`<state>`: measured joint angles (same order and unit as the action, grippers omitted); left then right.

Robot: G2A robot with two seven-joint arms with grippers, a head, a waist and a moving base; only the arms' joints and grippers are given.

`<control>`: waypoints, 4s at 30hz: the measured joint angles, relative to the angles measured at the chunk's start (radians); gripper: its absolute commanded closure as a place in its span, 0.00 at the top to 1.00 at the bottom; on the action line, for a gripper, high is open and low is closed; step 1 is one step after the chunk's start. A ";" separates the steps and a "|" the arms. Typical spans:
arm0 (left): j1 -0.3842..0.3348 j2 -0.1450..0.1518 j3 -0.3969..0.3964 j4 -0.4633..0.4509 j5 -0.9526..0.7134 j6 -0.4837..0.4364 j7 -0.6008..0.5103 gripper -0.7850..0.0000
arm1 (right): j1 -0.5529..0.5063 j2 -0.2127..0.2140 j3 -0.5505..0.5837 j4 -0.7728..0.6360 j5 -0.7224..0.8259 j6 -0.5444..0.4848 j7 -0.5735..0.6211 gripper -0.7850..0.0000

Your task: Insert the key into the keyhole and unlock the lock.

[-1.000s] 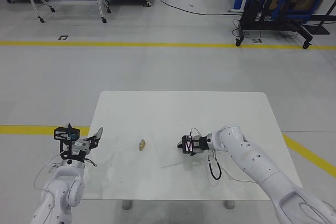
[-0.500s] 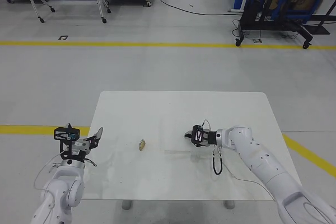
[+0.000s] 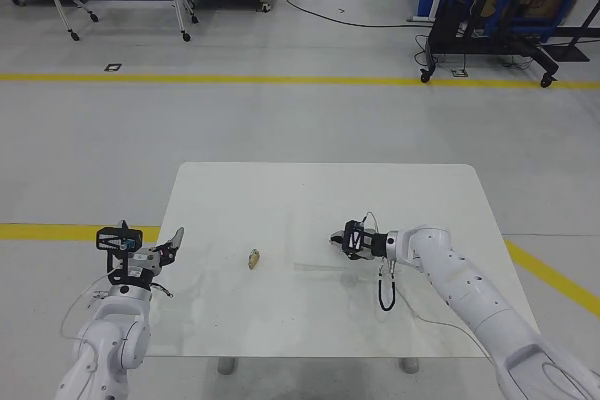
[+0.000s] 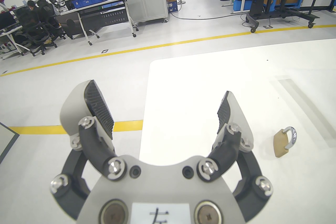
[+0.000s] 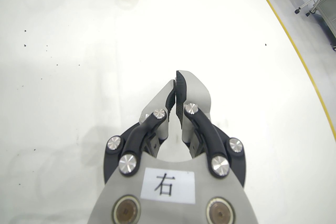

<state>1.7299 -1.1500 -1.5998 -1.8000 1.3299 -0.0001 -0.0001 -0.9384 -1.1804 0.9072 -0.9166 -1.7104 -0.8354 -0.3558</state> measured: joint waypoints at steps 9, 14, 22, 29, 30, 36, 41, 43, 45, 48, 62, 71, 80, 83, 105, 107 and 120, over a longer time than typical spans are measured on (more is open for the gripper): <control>-0.072 0.016 0.058 -0.070 -0.165 -0.500 -0.261 1.00 | 0.000 0.000 0.000 0.000 0.000 0.000 0.000 0.00; -0.070 0.016 0.058 -0.069 -0.140 -0.442 -0.236 1.00 | 0.000 0.000 0.000 0.000 0.000 0.000 0.000 0.00; -0.142 0.010 0.164 -0.093 0.016 -0.403 -0.284 1.00 | -0.006 -0.001 -0.004 -0.007 -0.005 0.008 0.025 0.00; -0.403 -0.021 0.420 0.030 0.216 -0.381 -0.442 1.00 | -0.020 -0.009 -0.009 -0.049 0.050 0.027 0.125 0.00; -0.429 -0.027 0.450 0.050 0.230 -0.376 -0.443 1.00 | -0.022 -0.009 -0.008 -0.051 0.054 0.027 0.127 0.00; -0.539 -0.057 0.606 0.165 0.314 -0.354 -0.462 1.00 | -0.032 -0.003 0.002 -0.060 0.068 0.024 0.119 0.00; -0.588 -0.081 0.694 0.241 0.351 -0.331 -0.480 1.00 | -0.033 -0.004 -0.002 -0.064 0.074 0.020 0.138 0.00; -0.600 -0.090 0.722 0.265 0.362 -0.314 -0.482 1.00 | -0.033 -0.004 -0.004 -0.066 0.078 0.020 0.145 0.00; -0.611 -0.098 0.748 0.285 0.383 -0.301 -0.488 1.00 | -0.032 -0.004 -0.005 -0.067 0.079 0.019 0.148 0.00; -0.632 -0.112 0.786 0.319 0.397 -0.295 -0.502 1.00 | -0.033 -0.004 -0.003 -0.064 0.091 0.019 0.151 0.00; -0.757 -0.180 0.900 0.481 0.440 -0.285 -0.545 1.00 | -0.057 0.022 0.041 -0.056 0.099 -0.021 0.072 0.00; -0.790 -0.217 0.939 0.551 0.429 -0.267 -0.547 1.00 | -0.051 0.024 0.055 -0.036 0.175 -0.087 0.035 0.00; -0.805 -0.235 0.918 0.573 0.400 -0.249 -0.519 1.00 | -0.016 0.025 0.083 0.080 0.281 -0.157 -0.013 0.00; -0.798 -0.229 0.881 0.553 0.390 -0.244 -0.505 1.00 | -0.031 0.039 0.114 0.085 0.283 -0.152 -0.053 0.00; -0.587 -0.130 0.448 0.341 0.113 -0.407 -0.121 1.00 | -0.120 0.068 0.205 -0.012 0.544 -0.177 -0.104 0.00; -0.543 -0.122 0.389 0.304 0.081 -0.401 -0.103 1.00 | -0.121 0.068 0.204 -0.013 0.556 -0.177 -0.102 0.00; -0.546 -0.123 0.398 0.307 0.076 -0.401 -0.104 1.00 | -0.120 0.068 0.204 -0.012 0.543 -0.177 -0.102 0.00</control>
<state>1.1836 -1.2726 -1.2020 -1.4933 1.4062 -0.4013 -0.1036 -1.0586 -1.1124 1.1116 -0.9286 -1.1678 -1.0123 -0.4581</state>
